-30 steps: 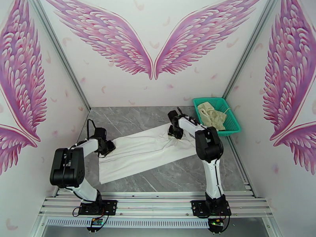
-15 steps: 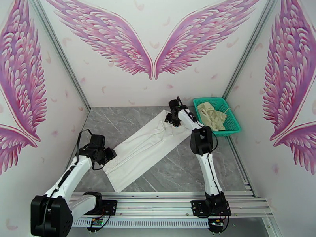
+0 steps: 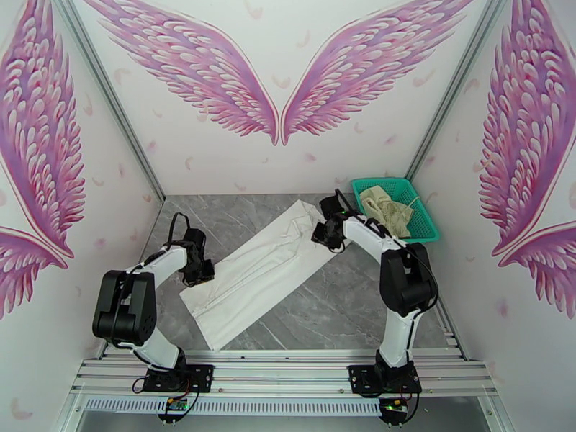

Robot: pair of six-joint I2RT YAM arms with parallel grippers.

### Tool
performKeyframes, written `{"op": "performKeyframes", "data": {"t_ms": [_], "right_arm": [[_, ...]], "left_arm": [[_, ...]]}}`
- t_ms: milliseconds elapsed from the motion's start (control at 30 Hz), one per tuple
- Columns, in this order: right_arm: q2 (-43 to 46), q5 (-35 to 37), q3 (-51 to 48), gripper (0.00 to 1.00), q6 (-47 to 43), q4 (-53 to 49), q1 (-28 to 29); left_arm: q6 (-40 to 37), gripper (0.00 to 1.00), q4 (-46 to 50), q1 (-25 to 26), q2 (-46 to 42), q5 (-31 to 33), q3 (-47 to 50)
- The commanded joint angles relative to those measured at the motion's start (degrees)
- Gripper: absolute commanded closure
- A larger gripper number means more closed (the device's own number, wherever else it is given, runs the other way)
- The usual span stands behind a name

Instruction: Fold and stack the mixed laundry pile

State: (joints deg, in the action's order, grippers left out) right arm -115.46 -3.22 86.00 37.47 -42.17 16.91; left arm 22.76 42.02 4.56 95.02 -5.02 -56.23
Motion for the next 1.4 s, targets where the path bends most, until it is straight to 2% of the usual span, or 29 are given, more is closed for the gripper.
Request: {"op": "performKeyframes", "data": {"t_ms": [0,167,333,500,600,733,800,867,967,1100,1167,1233,1367], "right_arm": [[-4.43,1.53,1.84,0.67,0.63,2.90,0.05],[-13.54,3.05,11.23,0.71,0.54,-0.78,-0.40],[-22.68,2.79,23.43,0.70,0.51,-5.12,-1.16],[-32.21,0.89,37.70,0.70,-0.09,-8.80,-2.51],[-38.46,-0.45,49.56,0.68,-1.16,-12.64,-3.35],[-43.24,-4.07,58.04,0.65,-2.20,-12.50,-3.93],[-43.96,-5.41,59.70,0.64,-2.36,-11.17,-4.32],[-43.51,-6.53,60.72,0.64,-2.65,-10.84,-4.74],[-39.86,-7.05,60.78,0.62,-4.05,-11.11,-5.04],[-31.20,-7.00,56.20,0.58,-5.62,-11.53,-4.69],[-26.17,-5.82,50.19,0.57,-5.69,-11.58,-4.30],[-20.22,-5.41,40.20,0.57,-5.65,-9.36,-3.20],[-10.77,-2.25,21.85,0.59,-4.57,-4.74,-0.79]], "left_arm": [[-0.34,0.86,-1.81,0.14,1.00,0.32,3.19],[4.03,0.88,-2.57,1.60,-0.01,-1.61,8.02],[8.61,0.88,-3.08,3.89,-1.83,-7.13,11.90],[17.30,0.88,-6.36,13.69,-4.51,-10.29,18.80],[25.84,0.88,-10.05,22.11,-8.30,-12.61,22.74],[34.11,0.87,-10.64,33.10,-14.32,-13.74,22.61],[36.00,0.86,-8.52,36.22,-17.28,-12.90,20.50],[35.79,0.84,-4.61,36.75,-20.00,-10.52,17.86],[31.93,0.81,0.36,35.46,-22.16,-6.55,11.76],[24.96,0.80,1.77,30.91,-20.60,-6.10,5.10],[20.82,0.80,2.10,27.60,-18.74,-5.45,3.43],[16.11,0.80,1.43,24.26,-15.91,-5.79,2.26],[11.00,0.81,-0.37,22.60,-10.95,-5.24,-0.02]]}}
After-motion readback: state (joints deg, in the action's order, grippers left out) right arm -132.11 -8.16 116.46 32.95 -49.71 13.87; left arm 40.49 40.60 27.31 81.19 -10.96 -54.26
